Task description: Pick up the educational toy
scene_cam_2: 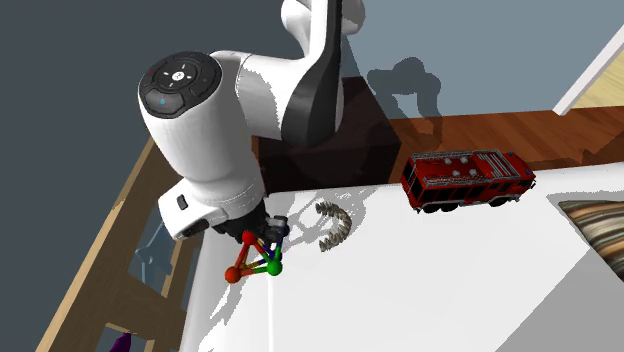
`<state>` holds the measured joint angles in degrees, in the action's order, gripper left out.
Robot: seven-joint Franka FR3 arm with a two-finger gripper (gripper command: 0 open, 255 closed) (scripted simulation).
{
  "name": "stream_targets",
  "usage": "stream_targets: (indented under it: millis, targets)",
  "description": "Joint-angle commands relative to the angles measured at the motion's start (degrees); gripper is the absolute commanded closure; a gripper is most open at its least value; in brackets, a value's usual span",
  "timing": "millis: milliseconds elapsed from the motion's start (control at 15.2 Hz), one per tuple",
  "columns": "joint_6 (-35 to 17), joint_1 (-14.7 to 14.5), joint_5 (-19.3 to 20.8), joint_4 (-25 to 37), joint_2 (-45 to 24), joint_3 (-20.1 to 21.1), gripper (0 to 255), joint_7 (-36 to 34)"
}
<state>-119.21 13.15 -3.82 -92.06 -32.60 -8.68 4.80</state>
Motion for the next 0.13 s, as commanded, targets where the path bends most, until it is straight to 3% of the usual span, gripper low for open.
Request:
stream_targets:
  millis: [0, 66]
  targets:
    - [0.79, -0.09, 0.11, 0.06, 0.74, -0.06, 255, -0.08]
    - [0.79, -0.09, 0.11, 0.08, 0.74, -0.05, 255, -0.08]
